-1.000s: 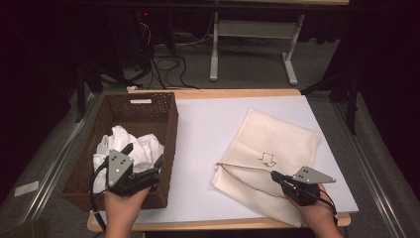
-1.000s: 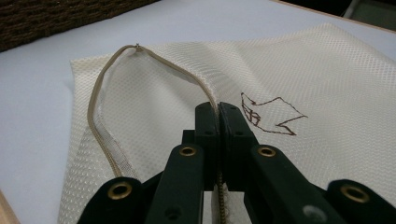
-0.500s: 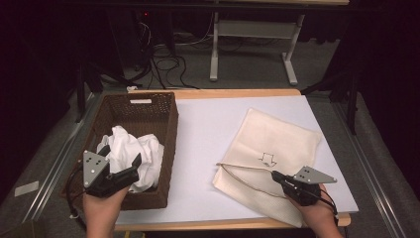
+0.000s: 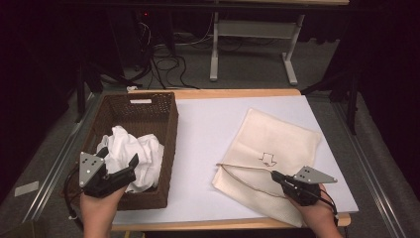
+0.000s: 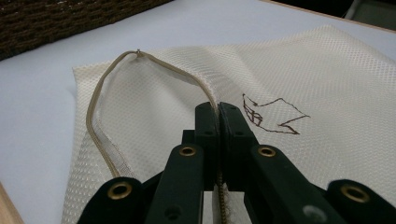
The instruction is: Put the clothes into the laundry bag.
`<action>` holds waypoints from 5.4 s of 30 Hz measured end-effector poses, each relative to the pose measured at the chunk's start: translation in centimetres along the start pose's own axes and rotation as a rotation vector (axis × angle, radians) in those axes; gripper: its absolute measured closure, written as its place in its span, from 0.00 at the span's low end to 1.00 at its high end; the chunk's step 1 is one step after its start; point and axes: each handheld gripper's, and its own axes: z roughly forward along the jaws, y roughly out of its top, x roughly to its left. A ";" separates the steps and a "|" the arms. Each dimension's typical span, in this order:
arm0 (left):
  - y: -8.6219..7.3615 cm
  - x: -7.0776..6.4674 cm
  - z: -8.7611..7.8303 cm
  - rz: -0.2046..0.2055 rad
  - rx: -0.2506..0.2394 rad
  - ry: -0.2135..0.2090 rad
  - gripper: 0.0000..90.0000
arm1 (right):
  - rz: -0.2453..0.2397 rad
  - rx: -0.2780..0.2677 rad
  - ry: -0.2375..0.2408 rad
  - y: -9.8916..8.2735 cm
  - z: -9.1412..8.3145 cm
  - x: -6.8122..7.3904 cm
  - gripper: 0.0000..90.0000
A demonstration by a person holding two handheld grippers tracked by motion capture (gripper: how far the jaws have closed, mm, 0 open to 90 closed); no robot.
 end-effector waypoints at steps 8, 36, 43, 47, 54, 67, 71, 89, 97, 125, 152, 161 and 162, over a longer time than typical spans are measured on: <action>0.3 -0.5 0.0 0.002 -0.009 -0.011 0.10 | 0.016 -0.015 0.012 0.1 0.0 -0.2 0.97; 2.5 2.6 7.3 -0.022 0.265 0.013 0.03 | 0.000 -0.011 0.021 0.0 0.0 -0.3 0.97; 1.2 4.2 10.1 -0.051 0.570 0.053 0.00 | 0.000 -0.009 0.021 0.0 -0.1 -0.2 0.97; 0.6 5.4 11.2 -0.107 0.705 0.016 0.00 | -0.001 -0.009 0.023 0.0 0.0 -0.2 0.97; -1.0 5.6 12.9 -0.133 0.870 -0.019 0.00 | 0.004 -0.006 0.027 -0.1 -0.1 -0.1 0.97; -3.9 4.3 15.1 -0.041 1.100 -0.053 0.01 | 0.005 -0.003 0.034 -0.1 0.0 0.0 0.97; -3.6 4.0 14.8 -0.008 1.079 -0.041 0.12 | 0.001 -0.004 0.033 -0.2 0.0 0.1 0.97; -2.2 2.8 13.5 0.110 0.937 -0.132 0.79 | 0.000 -0.001 0.027 -0.2 -0.1 0.2 0.97; -1.1 2.7 12.3 0.132 0.777 -0.108 0.82 | -0.005 -0.002 0.026 -0.2 -0.1 0.2 0.97; 1.3 1.8 7.4 0.253 0.230 -0.025 0.83 | -0.008 -0.004 0.022 -0.2 -0.2 0.3 0.97; 1.5 2.2 4.2 0.212 -0.084 0.047 0.83 | -0.004 -0.009 0.013 -0.3 -0.1 0.4 0.97; 2.8 1.7 3.9 0.220 -0.121 0.032 0.83 | -0.009 -0.011 0.012 -0.2 -0.2 0.3 0.97; 3.0 1.5 3.8 0.213 -0.131 0.031 0.83 | -0.007 -0.011 0.011 -0.2 -0.2 0.3 0.97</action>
